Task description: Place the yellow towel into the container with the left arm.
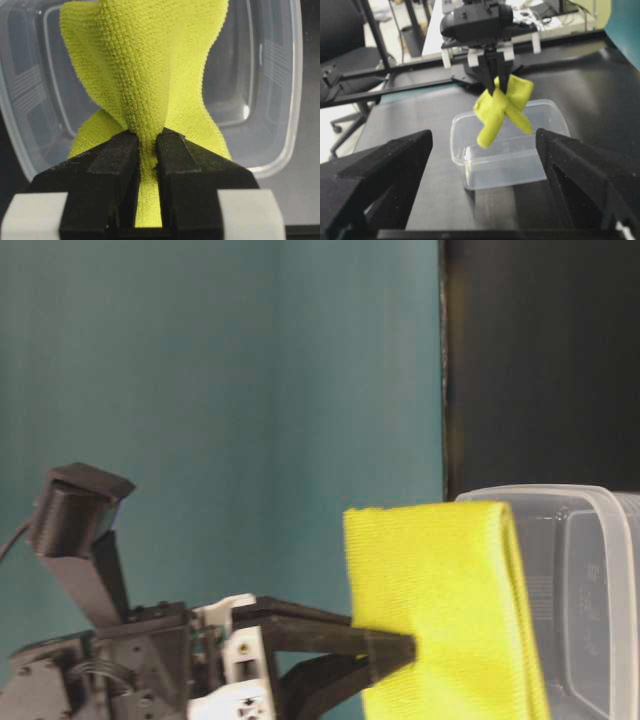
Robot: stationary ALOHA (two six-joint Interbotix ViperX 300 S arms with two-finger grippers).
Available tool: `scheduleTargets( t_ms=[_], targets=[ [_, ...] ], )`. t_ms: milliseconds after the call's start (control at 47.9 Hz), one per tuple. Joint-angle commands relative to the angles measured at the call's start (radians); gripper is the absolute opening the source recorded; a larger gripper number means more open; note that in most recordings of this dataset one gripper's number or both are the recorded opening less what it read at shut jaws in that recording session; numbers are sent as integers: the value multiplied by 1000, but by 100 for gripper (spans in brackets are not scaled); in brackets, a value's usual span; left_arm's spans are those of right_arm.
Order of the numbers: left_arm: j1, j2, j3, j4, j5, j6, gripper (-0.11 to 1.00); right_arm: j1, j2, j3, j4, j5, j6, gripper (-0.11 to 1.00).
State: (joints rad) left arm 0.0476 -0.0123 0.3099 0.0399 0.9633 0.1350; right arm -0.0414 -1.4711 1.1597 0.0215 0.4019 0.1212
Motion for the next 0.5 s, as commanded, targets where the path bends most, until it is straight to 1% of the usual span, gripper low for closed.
scheduleTargets(
  t_ms=[0, 271, 480],
  targets=[
    [-2, 6, 0, 3, -37, -2, 7, 0, 14, -6, 3, -12, 0, 80],
    [-5, 74, 8, 3, -48, -2, 7, 0, 14, -6, 6, -31, 2, 80],
    [-5, 80, 11, 3, -67, 3, 9, 0, 14, -5, 6, -48, 2, 80]
  ],
)
